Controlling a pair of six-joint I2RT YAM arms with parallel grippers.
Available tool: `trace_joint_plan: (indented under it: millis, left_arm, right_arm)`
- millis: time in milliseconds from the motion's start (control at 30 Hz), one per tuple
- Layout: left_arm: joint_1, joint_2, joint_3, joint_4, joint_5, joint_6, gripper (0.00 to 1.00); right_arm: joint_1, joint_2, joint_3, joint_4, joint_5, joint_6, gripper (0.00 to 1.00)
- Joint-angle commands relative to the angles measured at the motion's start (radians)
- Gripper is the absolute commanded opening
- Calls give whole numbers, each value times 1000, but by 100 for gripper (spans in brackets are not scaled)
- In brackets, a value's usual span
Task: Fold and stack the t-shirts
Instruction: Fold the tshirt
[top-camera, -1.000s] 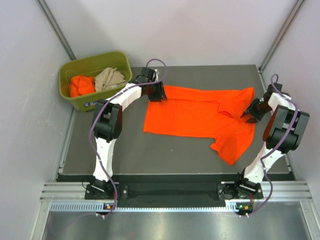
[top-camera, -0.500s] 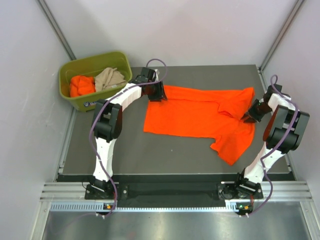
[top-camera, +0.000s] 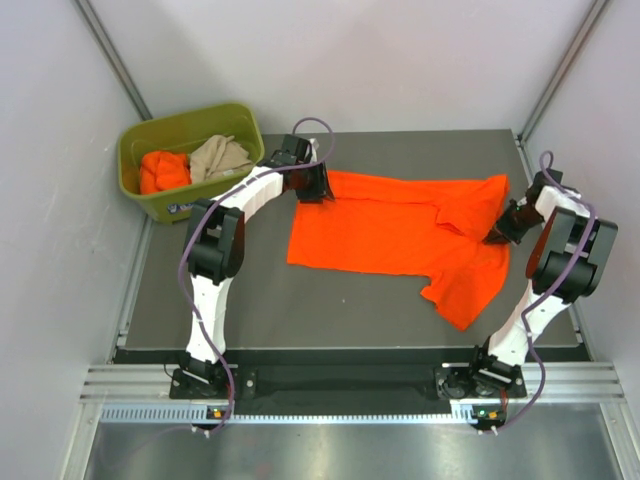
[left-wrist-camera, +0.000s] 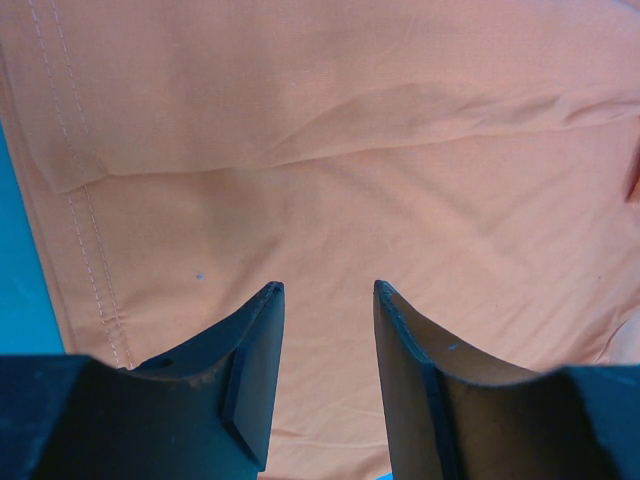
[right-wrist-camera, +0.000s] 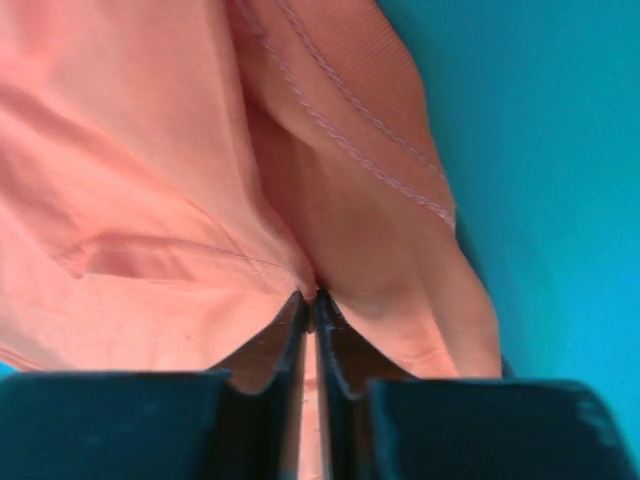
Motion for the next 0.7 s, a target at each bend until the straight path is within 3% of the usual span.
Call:
trace_joint_plan:
  millis: [0, 133, 667]
  left_arm:
    - [1, -42, 6, 11, -4, 6, 46]
    - [1, -48, -1, 22, -3, -4, 46]
    - [1, -68, -34, 37, -4, -10, 45]
  right_arm:
    - [-7, -42, 67, -12, -21, 7, 5]
    - [-7, -96, 68, -64, -44, 24, 0]
    - [-20, -202, -67, -78, -37, 35, 0]
